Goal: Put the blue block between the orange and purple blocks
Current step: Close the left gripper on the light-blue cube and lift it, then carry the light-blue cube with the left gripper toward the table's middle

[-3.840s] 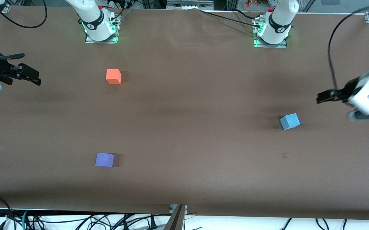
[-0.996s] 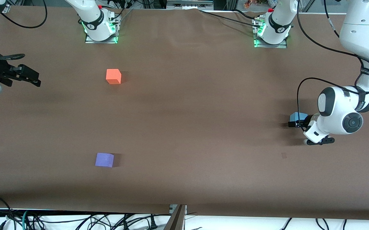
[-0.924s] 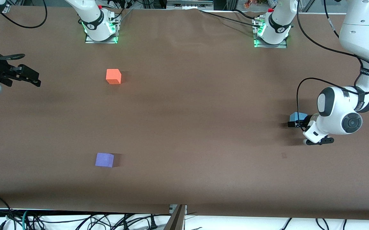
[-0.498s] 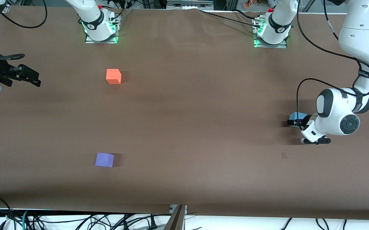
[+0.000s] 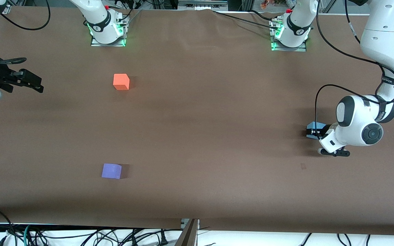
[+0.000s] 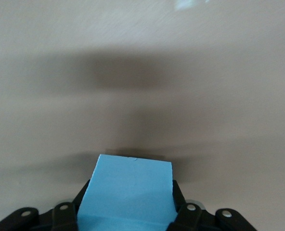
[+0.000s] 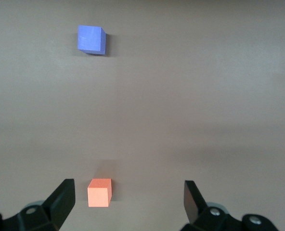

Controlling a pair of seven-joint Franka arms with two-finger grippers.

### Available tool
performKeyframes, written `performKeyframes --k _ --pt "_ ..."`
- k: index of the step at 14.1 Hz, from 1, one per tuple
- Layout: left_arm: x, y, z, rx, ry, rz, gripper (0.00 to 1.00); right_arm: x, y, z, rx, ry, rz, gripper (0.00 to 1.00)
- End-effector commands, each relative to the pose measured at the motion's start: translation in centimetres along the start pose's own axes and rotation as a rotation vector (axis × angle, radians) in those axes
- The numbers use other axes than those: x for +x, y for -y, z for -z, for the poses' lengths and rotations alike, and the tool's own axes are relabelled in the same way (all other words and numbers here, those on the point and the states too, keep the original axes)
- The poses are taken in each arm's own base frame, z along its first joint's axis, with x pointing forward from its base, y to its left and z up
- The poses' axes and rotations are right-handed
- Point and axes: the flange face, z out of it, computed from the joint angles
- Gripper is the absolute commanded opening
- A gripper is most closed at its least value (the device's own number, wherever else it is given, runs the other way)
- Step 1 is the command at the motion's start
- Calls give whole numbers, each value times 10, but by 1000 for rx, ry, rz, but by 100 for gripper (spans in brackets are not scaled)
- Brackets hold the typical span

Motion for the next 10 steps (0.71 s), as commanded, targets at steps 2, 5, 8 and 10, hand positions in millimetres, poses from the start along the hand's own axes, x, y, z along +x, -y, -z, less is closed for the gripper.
performKeyframes --k 2,5,8,10 --pt "13 -50 52 -44 9 17 0 3 -1 0 -2 -3 10 100" --pt "17 -127 61 -146 35 53 0 3 0 -1 -4 -2 12 100" --pt "20 -236 29 -261 57 189 0 4 0 0 0 -8 10 100" --pt "24 -309 26 -345 -57 273 0 14 1 -20 -2 23 11 100"
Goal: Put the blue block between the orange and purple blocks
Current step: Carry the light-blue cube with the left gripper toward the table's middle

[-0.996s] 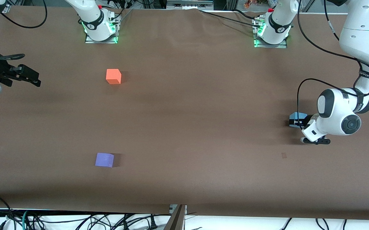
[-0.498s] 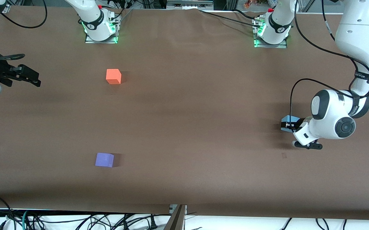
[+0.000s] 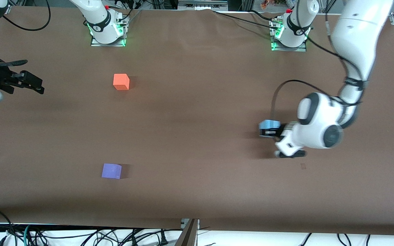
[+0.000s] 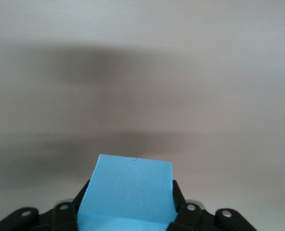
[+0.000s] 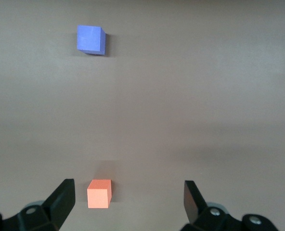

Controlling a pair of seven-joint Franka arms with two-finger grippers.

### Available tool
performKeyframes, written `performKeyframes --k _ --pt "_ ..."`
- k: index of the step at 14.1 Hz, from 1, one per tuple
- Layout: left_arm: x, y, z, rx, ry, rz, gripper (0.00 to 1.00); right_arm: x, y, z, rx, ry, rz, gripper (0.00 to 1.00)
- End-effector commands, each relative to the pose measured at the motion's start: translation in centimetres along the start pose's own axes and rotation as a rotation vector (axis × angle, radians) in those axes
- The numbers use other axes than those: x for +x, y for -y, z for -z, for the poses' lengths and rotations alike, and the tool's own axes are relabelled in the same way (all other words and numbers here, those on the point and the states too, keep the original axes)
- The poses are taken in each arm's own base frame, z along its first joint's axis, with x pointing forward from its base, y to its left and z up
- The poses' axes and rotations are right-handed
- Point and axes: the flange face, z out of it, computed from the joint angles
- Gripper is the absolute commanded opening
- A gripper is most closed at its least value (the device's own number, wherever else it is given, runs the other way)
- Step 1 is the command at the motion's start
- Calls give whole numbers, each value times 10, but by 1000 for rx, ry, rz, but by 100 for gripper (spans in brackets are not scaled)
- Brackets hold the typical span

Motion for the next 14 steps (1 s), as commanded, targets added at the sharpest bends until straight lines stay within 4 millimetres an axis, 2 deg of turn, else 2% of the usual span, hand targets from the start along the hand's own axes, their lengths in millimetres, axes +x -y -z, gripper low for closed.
performKeyframes --k 1,2,4,5,7,8,10,12,13,14 --pt "-19 -85 -41 -95 -74 110 0 9 0 -11 -2 11 12 100" --pt "-33 -109 -59 -92 -70 132 0 10 1 -13 -8 12 12 100" --pt "-51 -138 -98 -96 -78 150 0 17 1 -26 -4 30 14 100" --pt "-68 -164 -121 -108 -100 146 0 20 1 -35 4 46 9 100" --pt "-88 -205 -157 -132 -125 263 0 22 2 -43 -7 69 25 100" --pt "-93 -225 -166 -145 -133 323 0 21 6 -44 -4 73 37 100" --pt "-100 -250 -181 -134 -188 422 0 20 23 -44 -3 76 68 100" --pt "-100 -264 -191 -150 -215 538 1 19 30 -47 -4 89 77 100" --pt "-98 -269 -192 -168 -214 584 7 19 31 -50 -4 100 77 100" --pt "-97 -271 -190 -175 -215 595 41 21 32 -56 -6 111 79 100"
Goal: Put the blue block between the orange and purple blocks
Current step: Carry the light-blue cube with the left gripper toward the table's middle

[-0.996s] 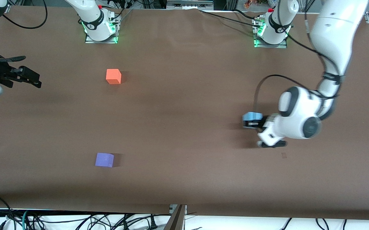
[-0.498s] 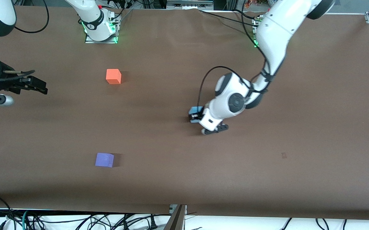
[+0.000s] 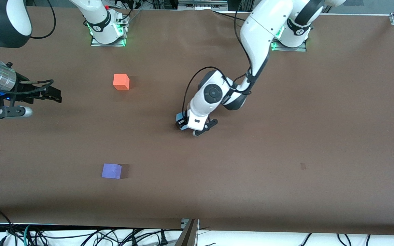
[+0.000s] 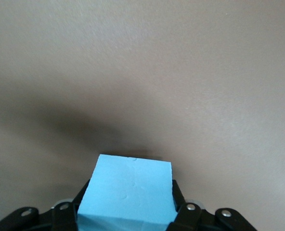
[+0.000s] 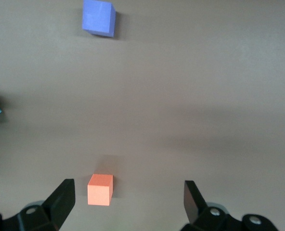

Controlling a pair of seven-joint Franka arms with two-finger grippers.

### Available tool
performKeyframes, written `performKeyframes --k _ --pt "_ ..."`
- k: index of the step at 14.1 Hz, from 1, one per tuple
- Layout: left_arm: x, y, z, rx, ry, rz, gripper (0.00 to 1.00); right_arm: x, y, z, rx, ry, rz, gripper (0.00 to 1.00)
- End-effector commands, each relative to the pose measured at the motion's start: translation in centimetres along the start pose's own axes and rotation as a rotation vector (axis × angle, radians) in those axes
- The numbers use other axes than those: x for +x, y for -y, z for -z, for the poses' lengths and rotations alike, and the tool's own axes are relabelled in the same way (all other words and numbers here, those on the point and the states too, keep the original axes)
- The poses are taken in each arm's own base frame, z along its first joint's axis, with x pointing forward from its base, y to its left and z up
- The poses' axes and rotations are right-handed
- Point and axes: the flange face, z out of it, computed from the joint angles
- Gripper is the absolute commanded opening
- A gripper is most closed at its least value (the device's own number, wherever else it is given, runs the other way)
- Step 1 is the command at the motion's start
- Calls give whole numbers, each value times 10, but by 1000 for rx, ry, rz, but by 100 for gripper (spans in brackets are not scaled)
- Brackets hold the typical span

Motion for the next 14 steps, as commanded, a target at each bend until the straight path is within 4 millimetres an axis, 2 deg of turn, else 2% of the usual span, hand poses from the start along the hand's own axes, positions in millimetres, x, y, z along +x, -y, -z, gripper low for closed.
performKeyframes --k 1,3,4,6,7,9,11,13,14 --pt "3 -10 -21 -20 -6 52 99 3 1 -8 -4 26 13 100" --pt "4 -16 -7 -30 -9 50 100 10 9 -20 -3 39 13 100" --pt "8 -22 8 -44 -16 44 100 15 17 -28 -7 47 20 100" --pt "19 -33 48 -39 -11 24 100 28 43 -53 -9 69 36 100" --pt "33 -36 72 -29 1 17 100 36 59 -61 -11 43 16 100" --pt "60 -38 124 2 22 -45 100 43 104 -74 -16 15 -43 100" --pt "87 -32 171 23 23 -46 100 43 159 -94 -29 12 -74 100" --pt "145 -15 213 24 30 34 100 43 199 -114 -36 7 -25 100" --pt "165 -7 236 28 43 51 100 41 217 -127 -40 15 -1 100"
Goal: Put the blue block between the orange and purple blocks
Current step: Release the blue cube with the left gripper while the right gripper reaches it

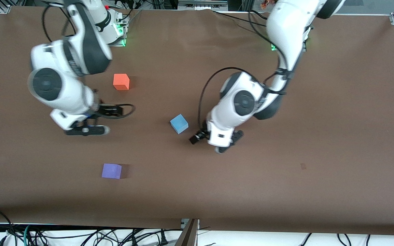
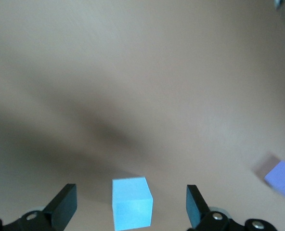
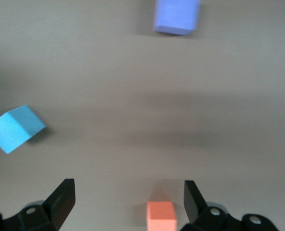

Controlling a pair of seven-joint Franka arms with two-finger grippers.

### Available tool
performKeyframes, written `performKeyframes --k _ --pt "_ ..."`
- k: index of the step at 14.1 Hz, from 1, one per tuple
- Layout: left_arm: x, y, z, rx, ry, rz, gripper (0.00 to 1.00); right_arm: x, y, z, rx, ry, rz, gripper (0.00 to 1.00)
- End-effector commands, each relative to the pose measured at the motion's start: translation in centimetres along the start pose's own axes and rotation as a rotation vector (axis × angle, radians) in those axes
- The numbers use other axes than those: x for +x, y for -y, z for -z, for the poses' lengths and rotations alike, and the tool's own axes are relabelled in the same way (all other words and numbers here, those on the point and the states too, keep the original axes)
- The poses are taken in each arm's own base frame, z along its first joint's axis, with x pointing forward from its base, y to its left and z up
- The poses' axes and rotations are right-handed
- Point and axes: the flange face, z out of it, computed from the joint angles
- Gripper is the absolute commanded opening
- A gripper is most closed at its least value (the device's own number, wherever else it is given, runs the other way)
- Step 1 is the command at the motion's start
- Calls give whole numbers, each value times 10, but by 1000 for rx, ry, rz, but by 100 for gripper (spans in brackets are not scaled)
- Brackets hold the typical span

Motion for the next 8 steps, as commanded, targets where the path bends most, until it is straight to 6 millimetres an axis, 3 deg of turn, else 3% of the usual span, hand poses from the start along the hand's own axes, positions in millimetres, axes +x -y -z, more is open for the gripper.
performKeyframes --k 1,3,5,8 --pt "52 29 52 20 46 -4 100 -1 45 -25 -10 7 48 100" --pt "75 47 93 49 54 -190 100 -8 91 -42 2 -19 110 100" --pt "110 77 139 79 70 -343 100 -14 129 -60 14 -47 159 100" --pt "130 123 212 230 38 -466 100 -27 174 -86 13 -68 231 100"
